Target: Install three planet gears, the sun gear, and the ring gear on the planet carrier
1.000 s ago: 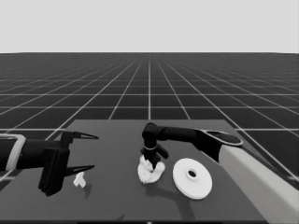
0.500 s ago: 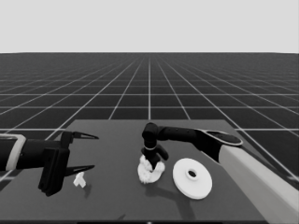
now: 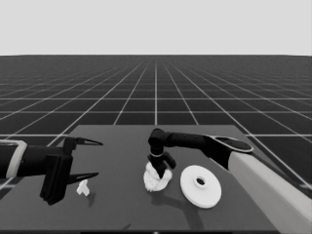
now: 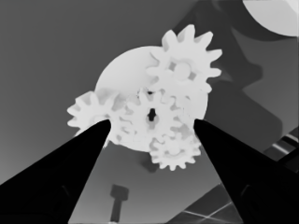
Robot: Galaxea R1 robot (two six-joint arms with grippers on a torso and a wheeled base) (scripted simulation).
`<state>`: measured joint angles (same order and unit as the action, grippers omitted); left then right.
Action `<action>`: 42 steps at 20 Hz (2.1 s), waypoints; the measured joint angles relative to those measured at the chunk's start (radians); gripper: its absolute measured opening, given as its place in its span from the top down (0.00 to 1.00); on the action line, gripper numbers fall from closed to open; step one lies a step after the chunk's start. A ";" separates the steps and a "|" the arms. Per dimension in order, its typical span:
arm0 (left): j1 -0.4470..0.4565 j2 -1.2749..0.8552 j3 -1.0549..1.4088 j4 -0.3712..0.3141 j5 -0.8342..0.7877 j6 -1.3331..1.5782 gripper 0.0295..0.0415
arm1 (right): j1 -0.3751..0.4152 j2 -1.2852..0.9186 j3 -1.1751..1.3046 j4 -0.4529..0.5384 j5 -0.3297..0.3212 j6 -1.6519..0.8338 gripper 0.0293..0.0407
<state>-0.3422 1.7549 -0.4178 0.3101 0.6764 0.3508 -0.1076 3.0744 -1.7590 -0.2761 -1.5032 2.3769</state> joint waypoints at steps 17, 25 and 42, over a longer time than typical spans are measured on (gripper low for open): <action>0.000 0.000 0.000 0.000 0.000 0.000 0.25 | -0.005 -0.713 0.888 -0.161 0.184 -1.674 0.10; 0.000 0.000 0.000 0.000 0.000 0.000 0.25 | -0.245 -1.308 1.366 -0.418 0.321 -2.055 0.19; 0.000 0.000 0.000 0.000 0.000 0.000 0.25 | -0.048 -0.626 0.521 -0.053 0.051 -1.148 0.19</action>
<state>-0.3422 1.7549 -0.4178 0.3101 0.6764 0.3508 -0.1555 2.4481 -1.2380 -0.3287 -1.4527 1.2291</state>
